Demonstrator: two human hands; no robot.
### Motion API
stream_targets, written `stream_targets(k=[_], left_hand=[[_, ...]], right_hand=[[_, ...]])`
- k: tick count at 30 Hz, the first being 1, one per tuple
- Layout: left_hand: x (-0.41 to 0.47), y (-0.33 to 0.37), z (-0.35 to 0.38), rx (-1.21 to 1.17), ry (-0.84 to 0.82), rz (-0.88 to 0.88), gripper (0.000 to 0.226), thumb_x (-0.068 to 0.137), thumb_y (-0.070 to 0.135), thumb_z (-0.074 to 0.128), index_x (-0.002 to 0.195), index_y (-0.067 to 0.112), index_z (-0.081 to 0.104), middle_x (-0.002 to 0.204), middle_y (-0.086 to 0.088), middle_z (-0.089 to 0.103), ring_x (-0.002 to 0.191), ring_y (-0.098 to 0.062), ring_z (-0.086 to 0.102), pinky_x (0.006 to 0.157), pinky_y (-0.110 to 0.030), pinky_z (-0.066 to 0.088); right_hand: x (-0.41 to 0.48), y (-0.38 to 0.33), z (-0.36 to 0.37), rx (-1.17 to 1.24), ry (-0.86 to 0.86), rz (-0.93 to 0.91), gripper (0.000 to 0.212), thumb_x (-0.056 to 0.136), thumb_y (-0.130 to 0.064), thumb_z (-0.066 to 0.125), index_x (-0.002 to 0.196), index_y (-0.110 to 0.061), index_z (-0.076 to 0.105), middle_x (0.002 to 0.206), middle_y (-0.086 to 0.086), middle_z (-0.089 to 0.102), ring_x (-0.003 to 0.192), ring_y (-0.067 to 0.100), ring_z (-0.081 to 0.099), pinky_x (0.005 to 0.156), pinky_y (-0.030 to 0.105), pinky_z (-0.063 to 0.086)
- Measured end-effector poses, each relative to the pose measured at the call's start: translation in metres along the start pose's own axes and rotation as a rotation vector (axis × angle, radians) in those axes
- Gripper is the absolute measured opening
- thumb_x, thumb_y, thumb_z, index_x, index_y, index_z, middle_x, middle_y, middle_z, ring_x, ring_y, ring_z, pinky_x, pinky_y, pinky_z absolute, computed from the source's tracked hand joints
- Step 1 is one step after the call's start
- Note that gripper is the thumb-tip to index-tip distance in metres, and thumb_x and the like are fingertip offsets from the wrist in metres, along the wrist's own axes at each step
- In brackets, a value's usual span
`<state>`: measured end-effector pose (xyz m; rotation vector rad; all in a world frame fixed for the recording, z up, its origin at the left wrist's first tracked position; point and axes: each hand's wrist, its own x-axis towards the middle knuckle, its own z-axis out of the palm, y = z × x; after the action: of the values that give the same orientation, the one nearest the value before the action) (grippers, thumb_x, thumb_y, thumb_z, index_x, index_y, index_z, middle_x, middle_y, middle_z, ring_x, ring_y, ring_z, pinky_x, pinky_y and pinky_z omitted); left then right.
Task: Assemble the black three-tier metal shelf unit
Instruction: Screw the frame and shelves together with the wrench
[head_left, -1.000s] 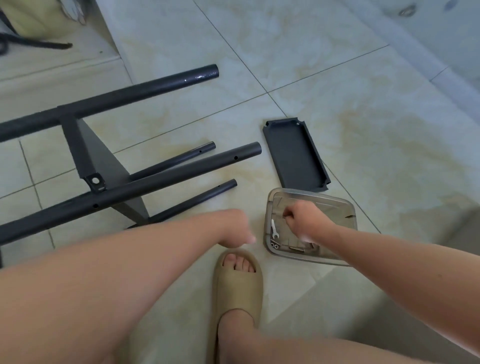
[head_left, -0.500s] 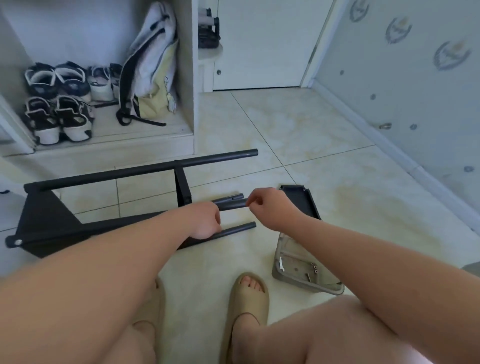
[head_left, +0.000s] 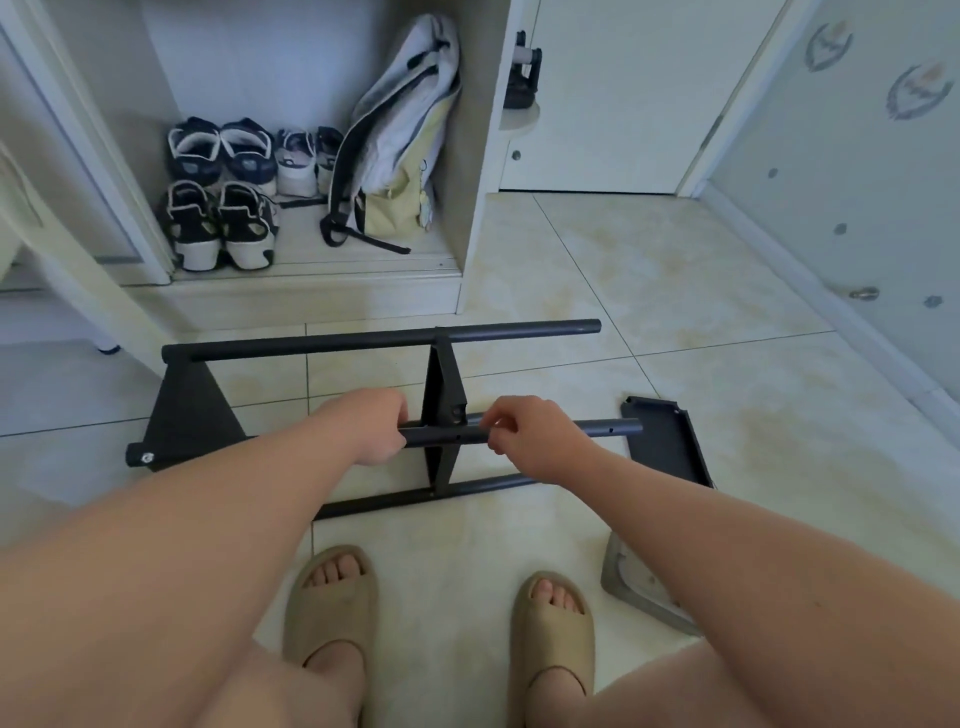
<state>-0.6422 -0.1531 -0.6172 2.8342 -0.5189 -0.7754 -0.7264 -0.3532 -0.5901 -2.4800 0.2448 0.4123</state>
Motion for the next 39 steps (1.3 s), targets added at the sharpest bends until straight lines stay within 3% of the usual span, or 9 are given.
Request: stream_targets(k=[5,9,13,18,27,31,33,35,39], left_hand=[[0.023,0.007,0.003,0.016,-0.095,0.075,0.039,0.095,0.029,0.059,0.132,0.019,0.055,0.122,-0.003,0.06,0.104,-0.023,0.056,0.085,-0.032,0.045],[0.038,0.017,0.008,0.0,-0.174,0.114,0.03,0.094,0.029,0.062,0.121,0.016,0.064,0.11,-0.005,0.065,0.093,-0.024,0.058,0.074,-0.03,0.043],[0.045,0.022,0.013,0.026,-0.2,0.118,0.025,0.095,0.028,0.061,0.115,0.013,0.066,0.092,-0.003,0.06,0.083,-0.024,0.054,0.068,-0.03,0.039],[0.042,0.024,0.01,0.003,-0.198,0.108,0.029,0.098,0.028,0.058,0.124,0.014,0.062,0.097,-0.001,0.057,0.089,-0.023,0.053,0.073,-0.029,0.038],[0.039,0.022,0.011,-0.156,-0.11,0.035,0.021,0.096,0.027,0.06,0.105,0.009,0.056,0.095,-0.006,0.053,0.082,-0.024,0.048,0.064,-0.029,0.036],[0.035,0.024,0.013,-0.128,-0.052,0.035,0.057,0.089,0.035,0.071,0.132,0.013,0.041,0.112,-0.007,0.059,0.097,-0.028,0.059,0.081,-0.039,0.052],[0.037,0.023,0.015,-0.067,0.001,0.084,0.088,0.088,0.033,0.072,0.154,0.023,0.013,0.103,-0.004,0.061,0.088,-0.026,0.061,0.073,-0.04,0.053],[0.04,0.023,0.015,0.014,0.033,0.152,0.104,0.089,0.027,0.067,0.155,0.039,-0.011,0.085,-0.003,0.057,0.071,-0.023,0.058,0.057,-0.035,0.045],[0.046,0.02,0.017,0.145,0.044,0.219,0.091,0.087,0.033,0.061,0.156,0.045,0.002,0.11,0.001,0.054,0.087,-0.023,0.056,0.065,-0.035,0.048]], right_hand=[[0.023,0.007,0.0,0.049,-0.076,0.028,0.019,0.097,-0.011,0.05,0.105,-0.021,0.063,0.094,0.004,0.074,0.072,0.01,0.062,0.055,0.012,0.044],[0.034,0.012,0.004,0.118,-0.12,0.032,0.022,0.097,-0.007,0.051,0.095,-0.022,0.066,0.085,0.003,0.074,0.081,0.014,0.07,0.083,0.03,0.057],[0.038,0.013,0.007,0.119,-0.118,0.022,0.015,0.094,-0.006,0.053,0.093,-0.02,0.058,0.081,0.002,0.075,0.076,0.013,0.07,0.084,0.04,0.06],[0.036,0.01,0.009,0.106,-0.136,0.018,0.012,0.092,-0.002,0.054,0.09,-0.013,0.058,0.084,0.005,0.075,0.078,0.014,0.071,0.087,0.042,0.06],[0.029,0.004,0.009,0.064,-0.064,0.016,0.009,0.094,-0.007,0.052,0.09,-0.014,0.057,0.086,0.001,0.074,0.085,0.016,0.07,0.061,0.021,0.048],[0.028,0.005,0.009,0.06,-0.021,0.002,0.009,0.094,-0.008,0.051,0.092,-0.015,0.056,0.086,-0.002,0.073,0.086,0.017,0.068,0.062,0.021,0.047],[0.027,0.007,0.008,0.054,-0.005,-0.008,0.008,0.094,-0.009,0.051,0.095,-0.014,0.057,0.087,-0.002,0.072,0.085,0.018,0.066,0.062,0.023,0.047],[0.028,0.008,0.006,0.058,0.015,-0.017,0.007,0.095,-0.009,0.052,0.096,-0.013,0.057,0.089,0.0,0.072,0.086,0.02,0.066,0.066,0.026,0.049],[0.029,0.011,0.005,0.078,0.034,-0.013,0.007,0.095,-0.01,0.052,0.098,-0.012,0.058,0.091,0.003,0.072,0.087,0.021,0.066,0.067,0.025,0.049]])
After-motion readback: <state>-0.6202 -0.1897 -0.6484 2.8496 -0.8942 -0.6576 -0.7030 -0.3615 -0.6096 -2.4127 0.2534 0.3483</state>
